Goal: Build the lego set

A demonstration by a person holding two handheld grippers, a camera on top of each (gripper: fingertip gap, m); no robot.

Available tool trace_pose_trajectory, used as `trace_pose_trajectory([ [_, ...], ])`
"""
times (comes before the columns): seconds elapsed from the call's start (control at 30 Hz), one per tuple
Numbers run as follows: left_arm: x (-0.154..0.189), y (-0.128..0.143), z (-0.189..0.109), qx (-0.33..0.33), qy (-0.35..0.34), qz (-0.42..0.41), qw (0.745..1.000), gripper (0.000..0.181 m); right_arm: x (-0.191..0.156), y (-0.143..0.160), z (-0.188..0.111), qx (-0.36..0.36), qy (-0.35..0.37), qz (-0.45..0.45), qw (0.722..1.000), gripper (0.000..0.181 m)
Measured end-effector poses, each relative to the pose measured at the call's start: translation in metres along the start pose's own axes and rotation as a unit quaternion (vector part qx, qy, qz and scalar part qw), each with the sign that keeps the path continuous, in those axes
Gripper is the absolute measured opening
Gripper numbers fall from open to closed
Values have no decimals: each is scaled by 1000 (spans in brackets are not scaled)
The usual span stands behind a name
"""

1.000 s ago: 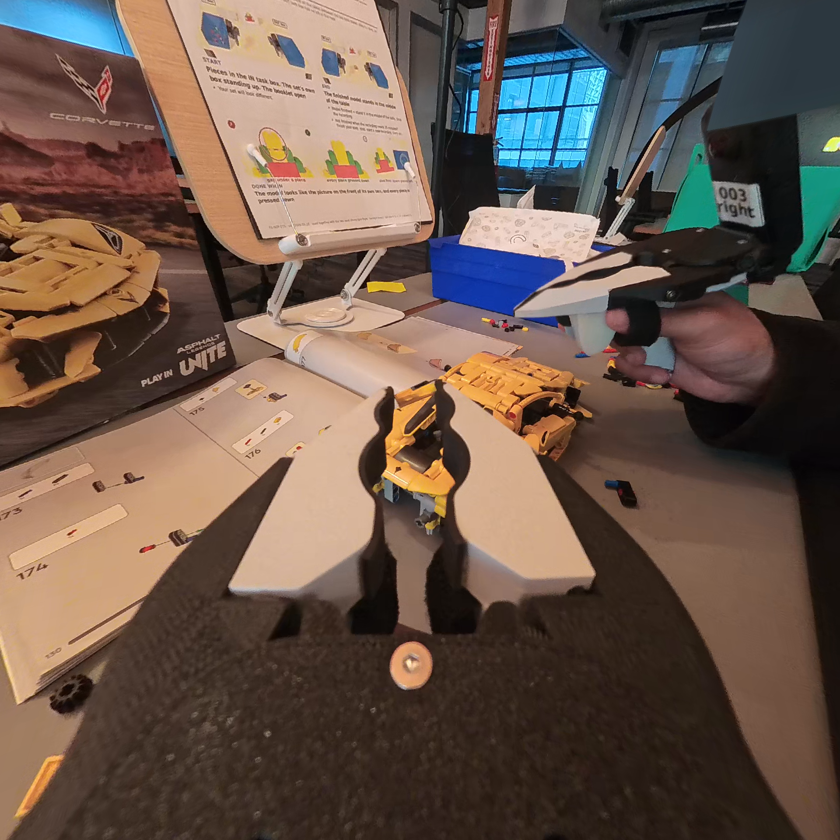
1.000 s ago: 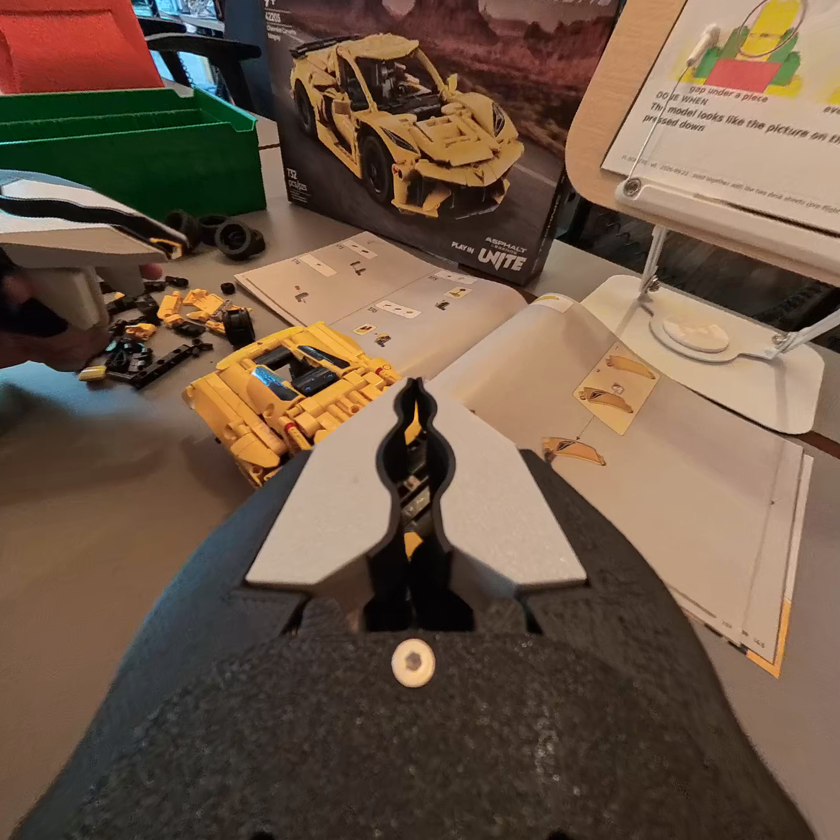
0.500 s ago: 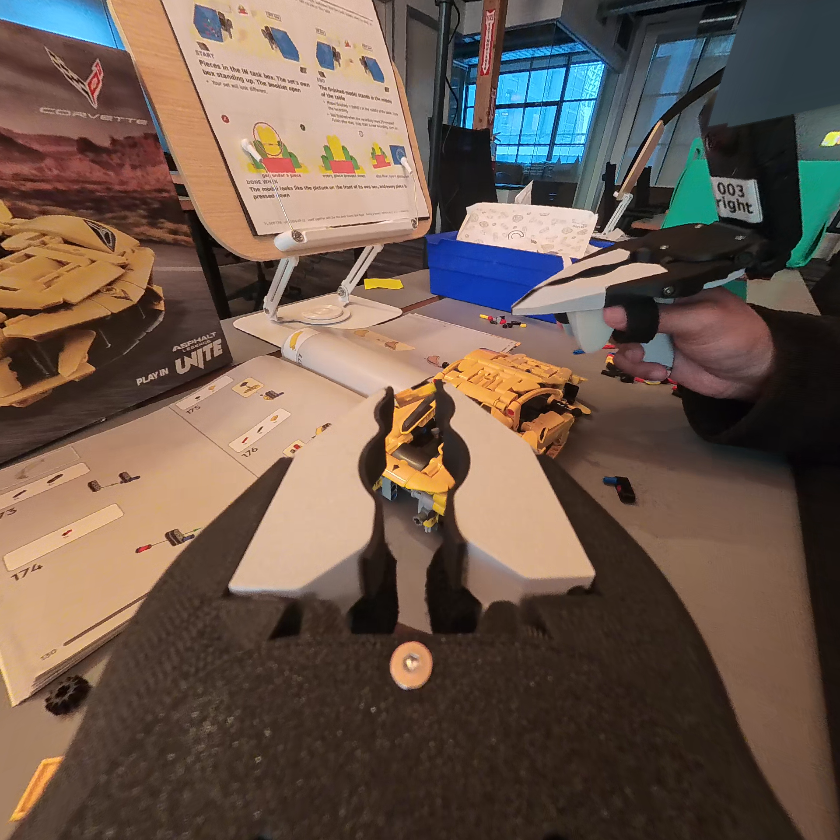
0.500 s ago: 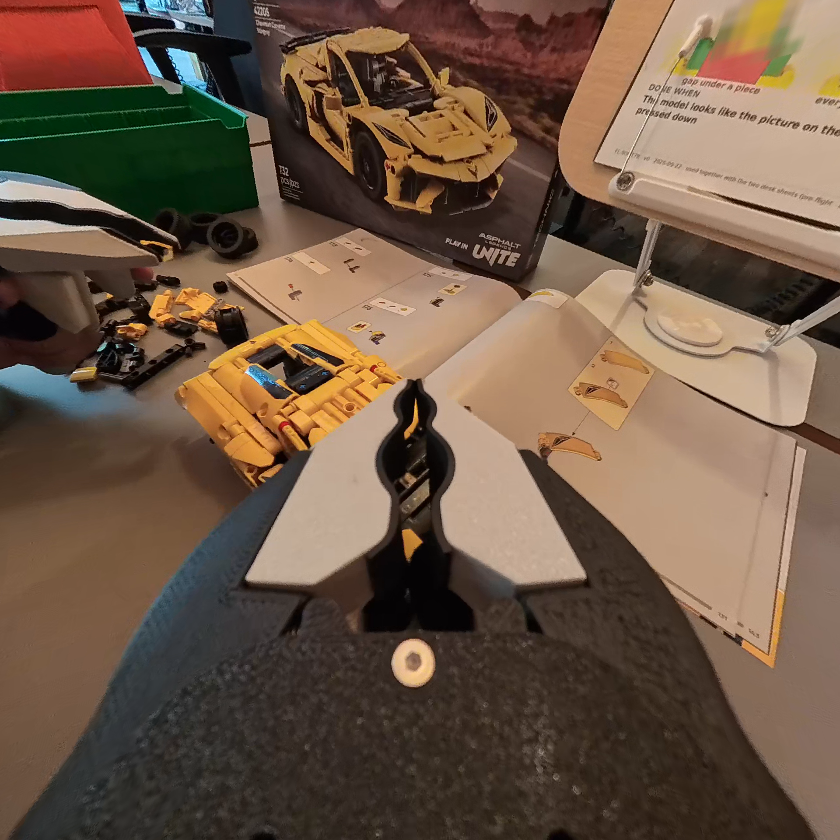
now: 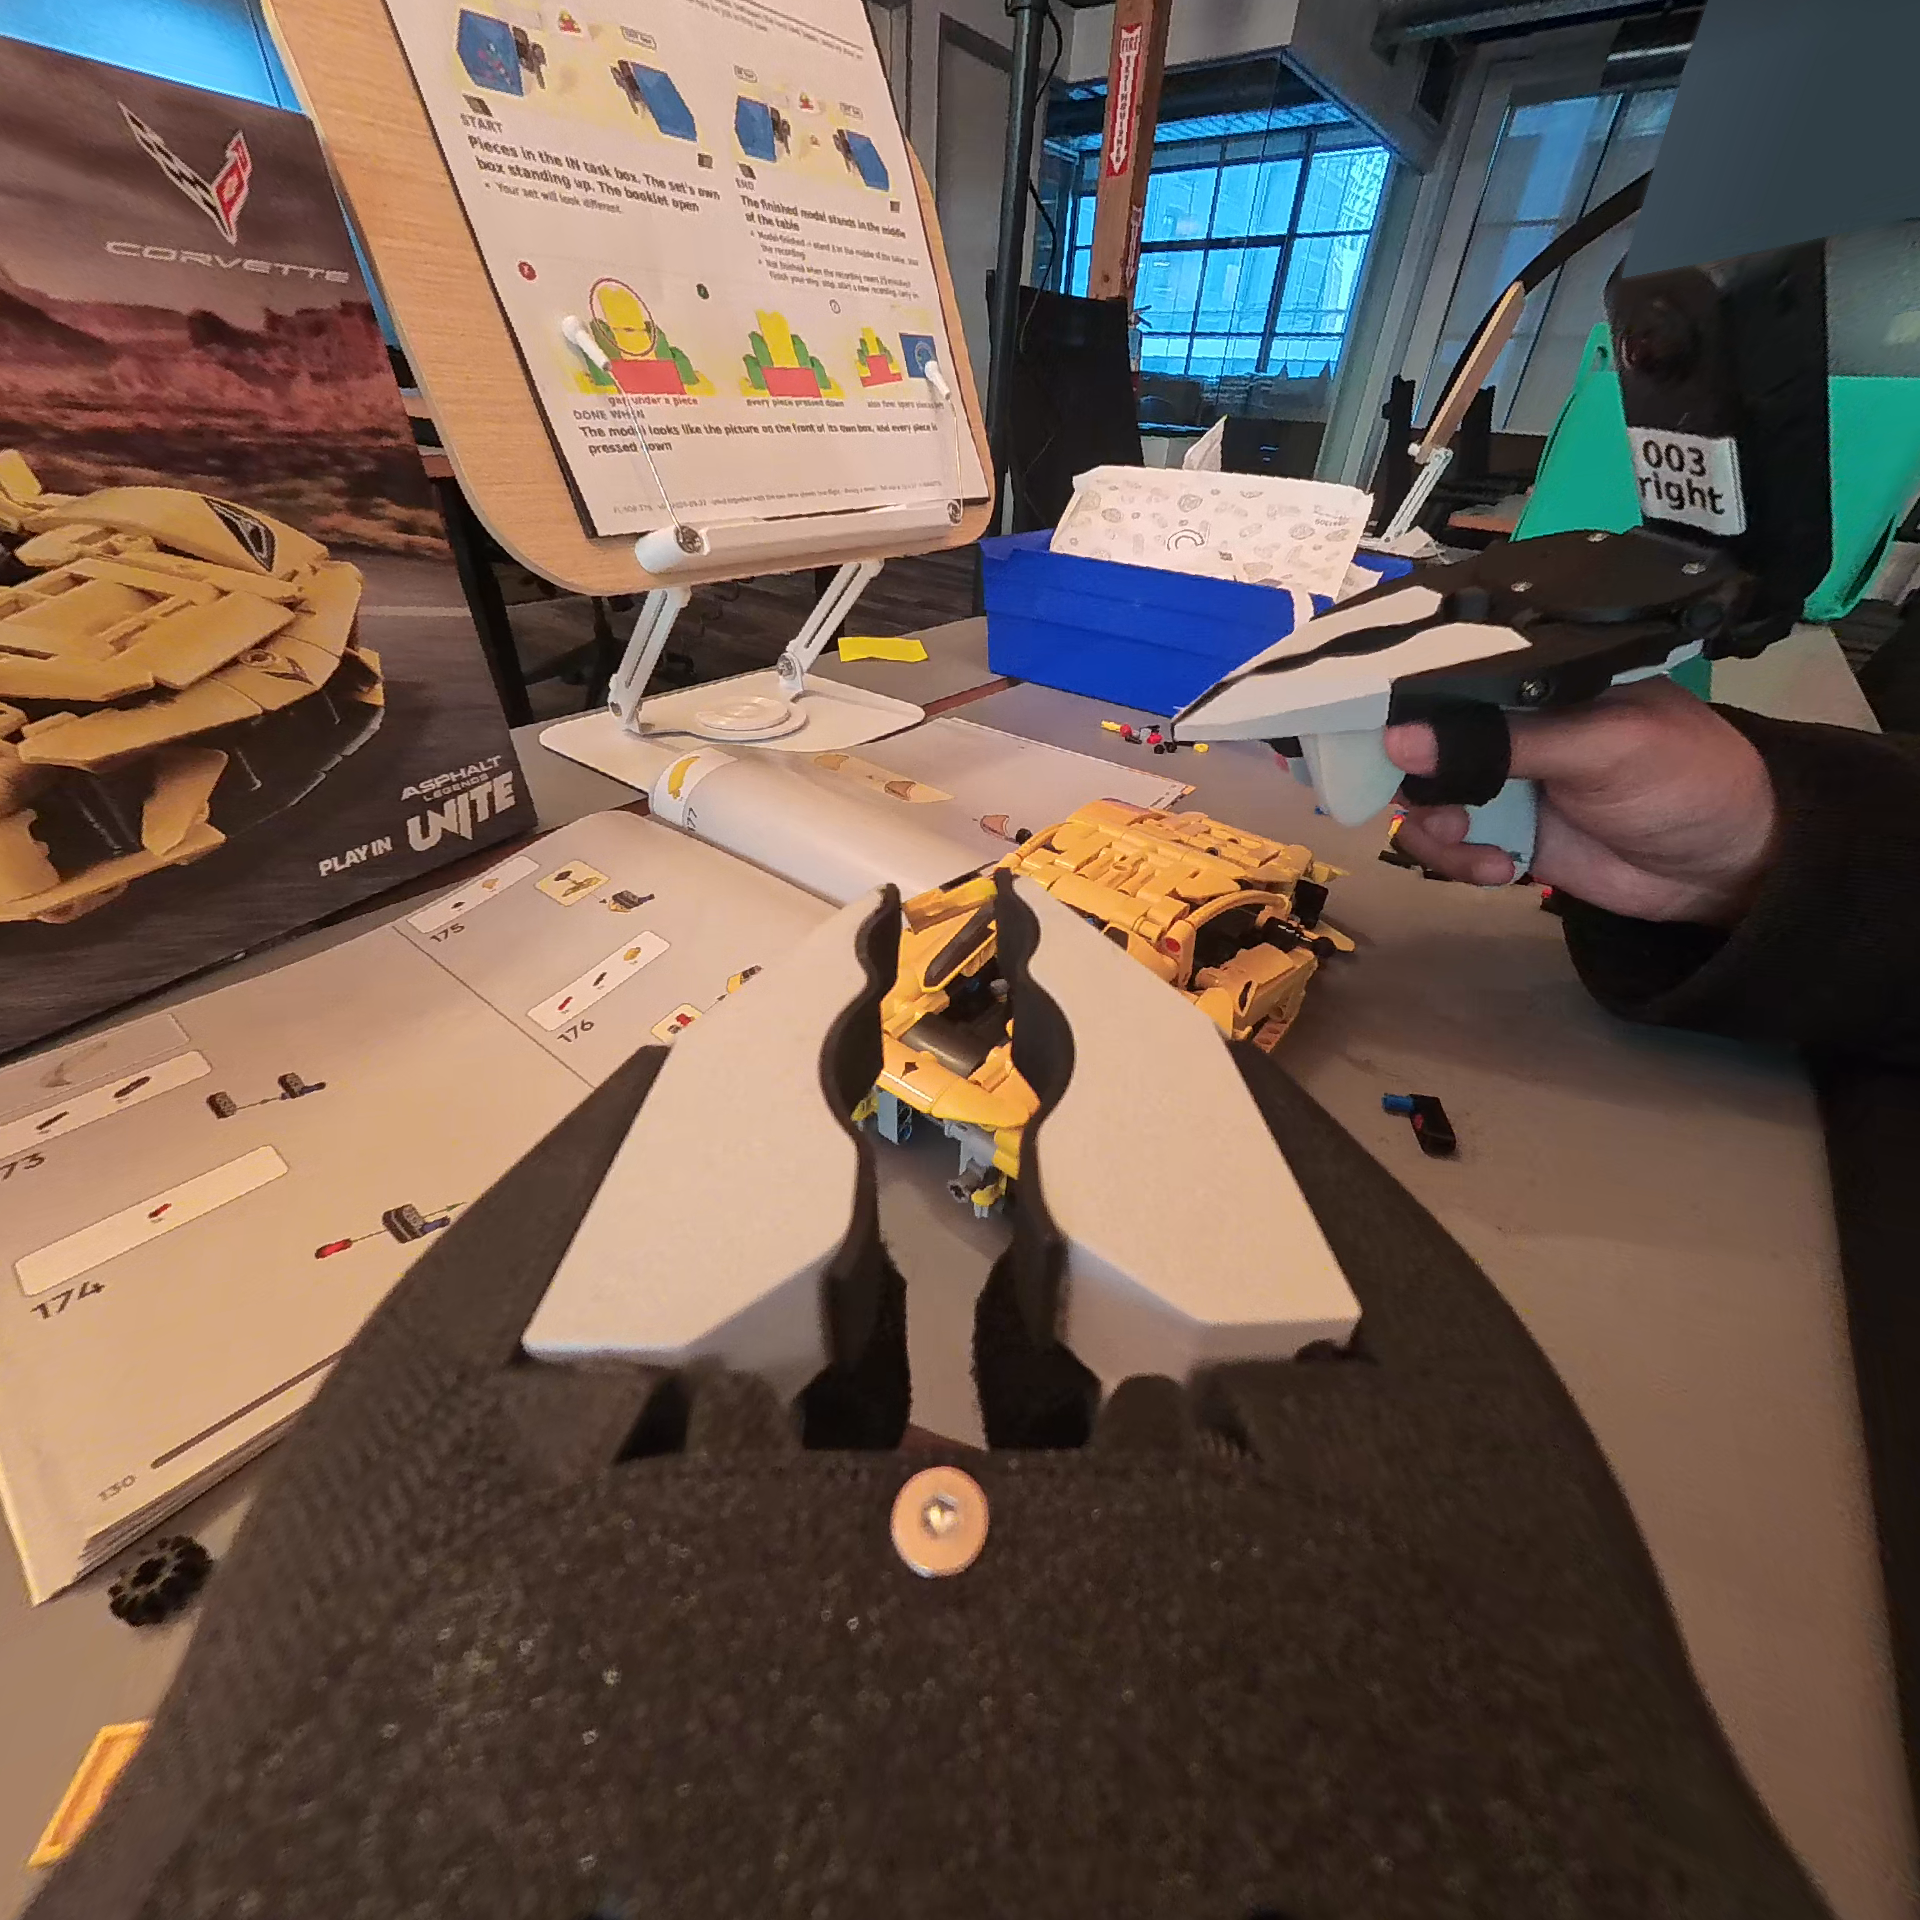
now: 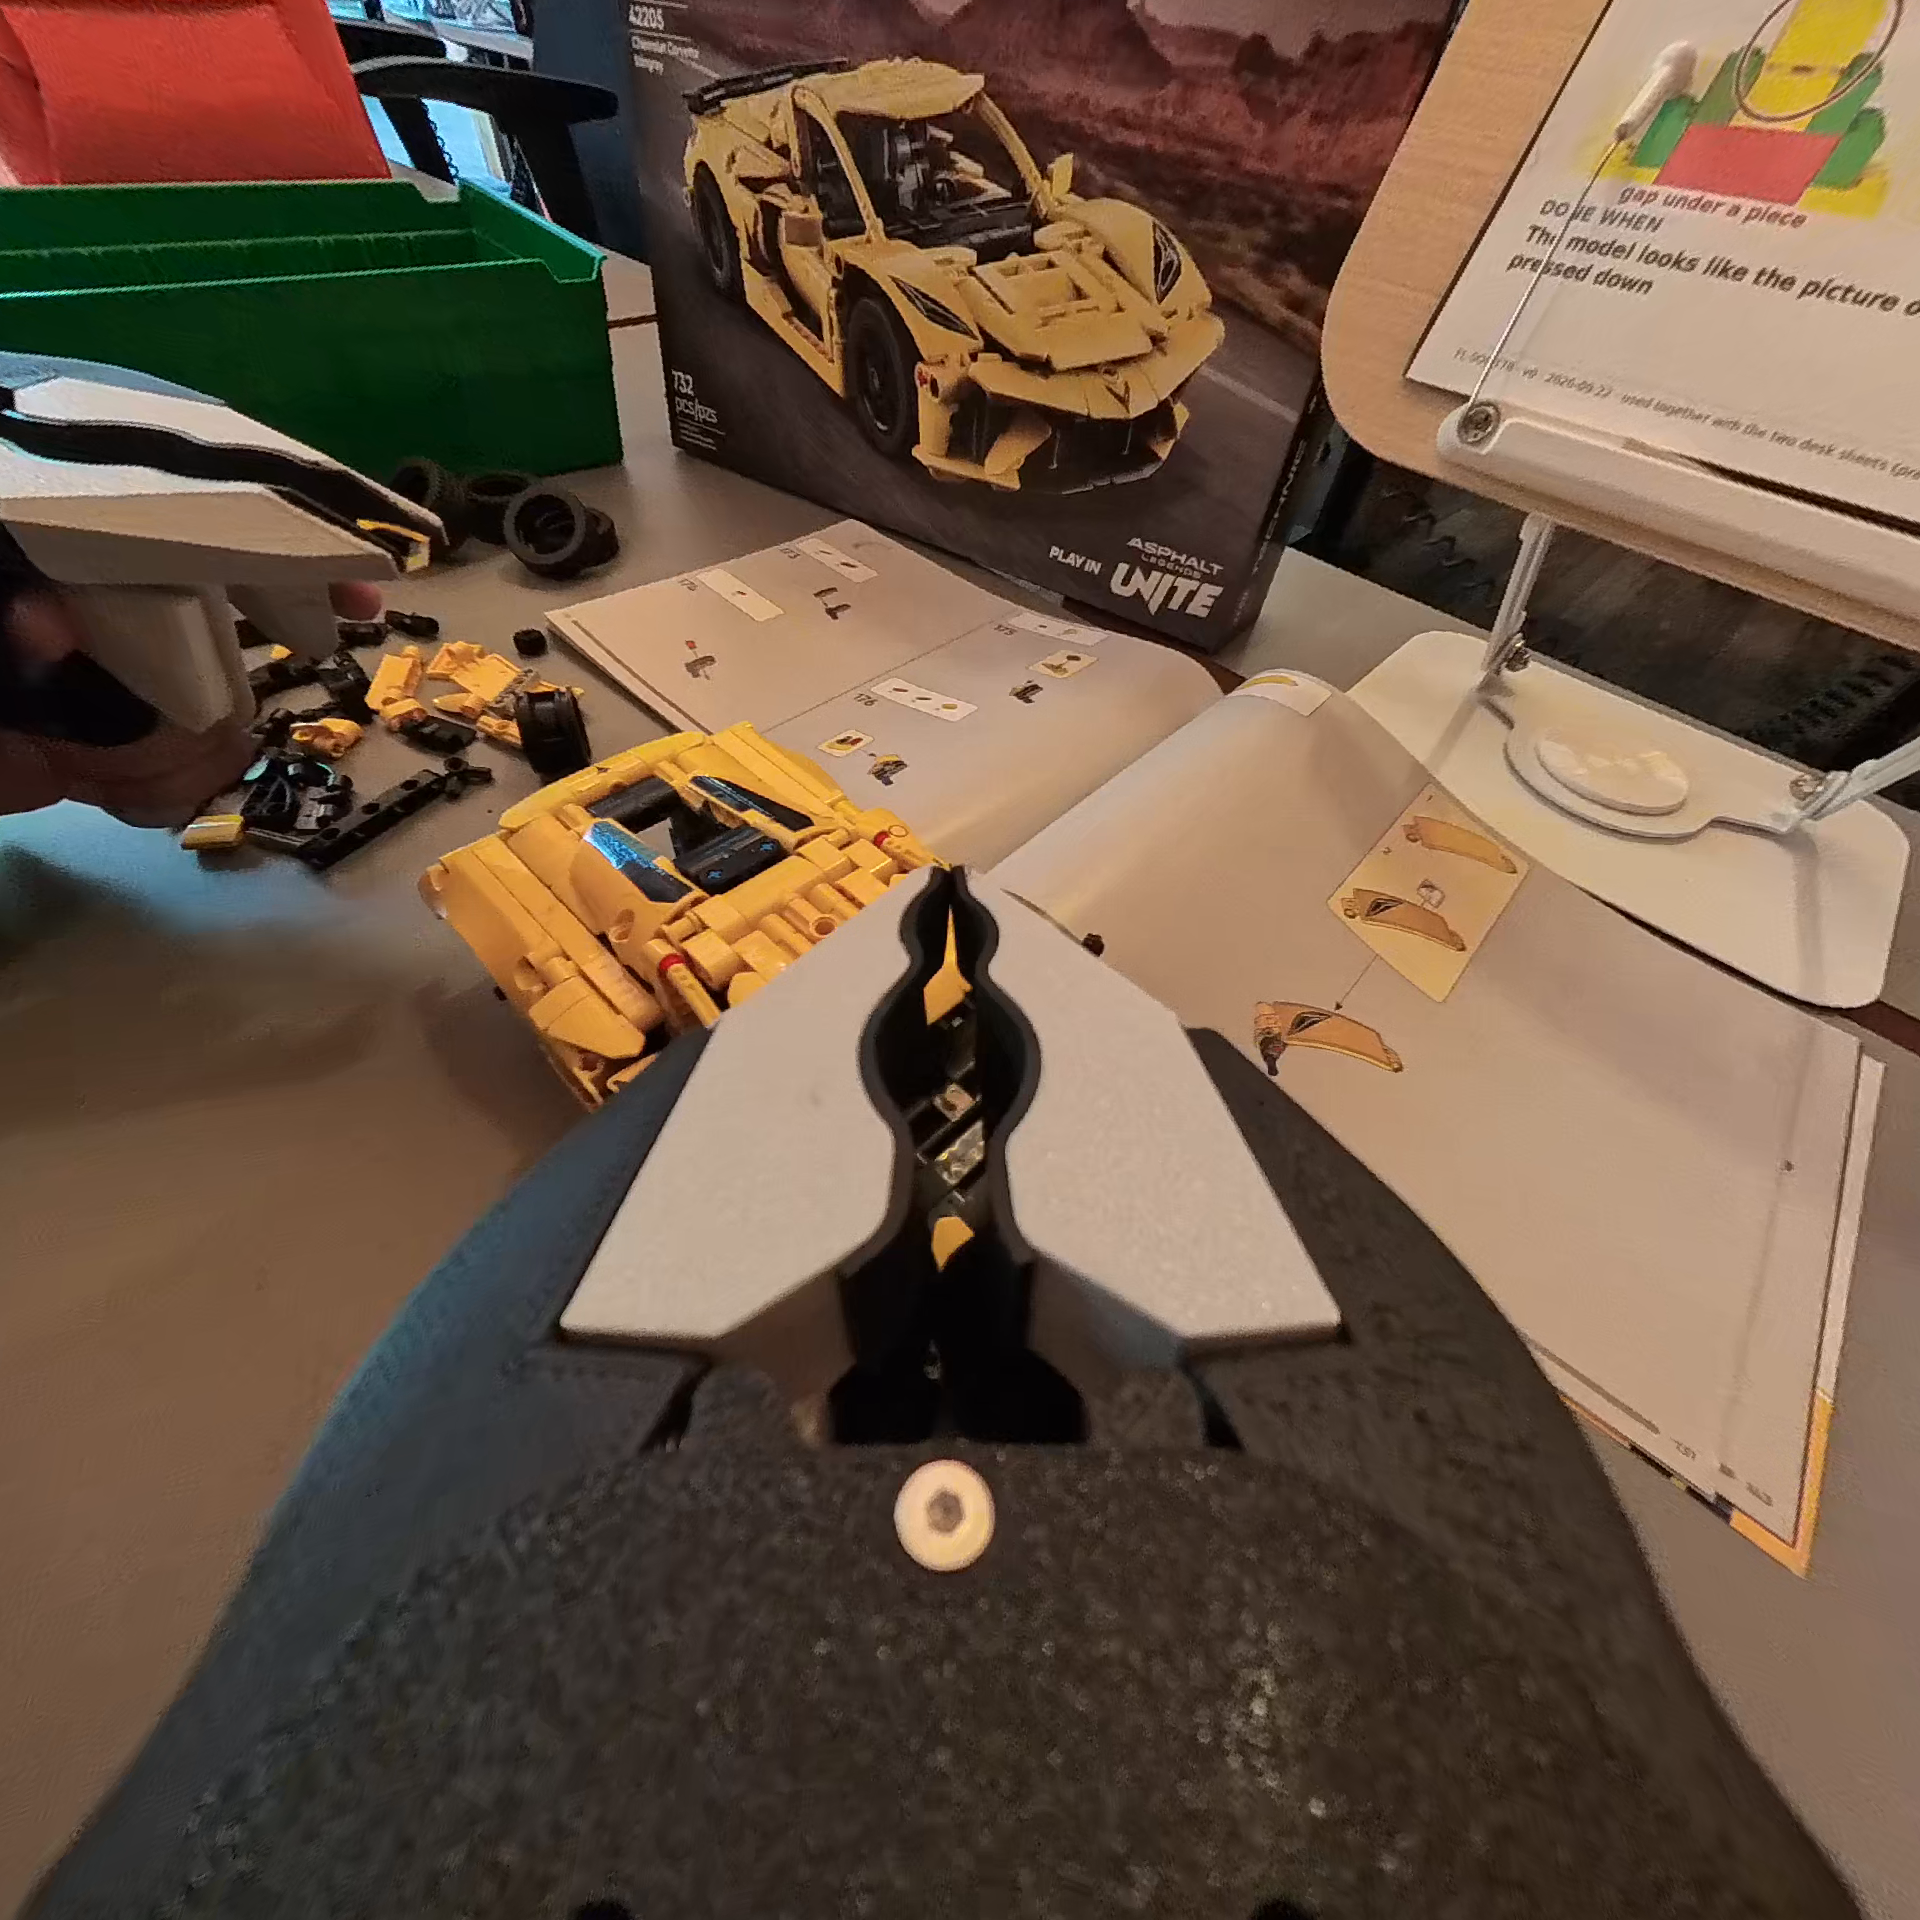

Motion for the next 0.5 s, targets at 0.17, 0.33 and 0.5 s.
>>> trace_pose_trajectory([
  [0.17,0,0,0,-2,-1,-1,1000,17,-4,-1,1,-1,-8,-11,1000,0],
  [0.33,0,0,0,-2,-2,0,1000,17,-4,-1,1,-1,-10,-9,1000,0],
  [0.5,0,0,1,-2,-2,1,1000,17,-4,0,0,0,-15,0,1000,0],
])
Point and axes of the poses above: each gripper's, where its closed fingertips meet, z out along the fingers, y out of its underside, x = y × z across the jaws, the point moved 7 cm from there along -z, back along the fingers, and after that the axes turned 8 degrees about -z, right-handed, at the moved point
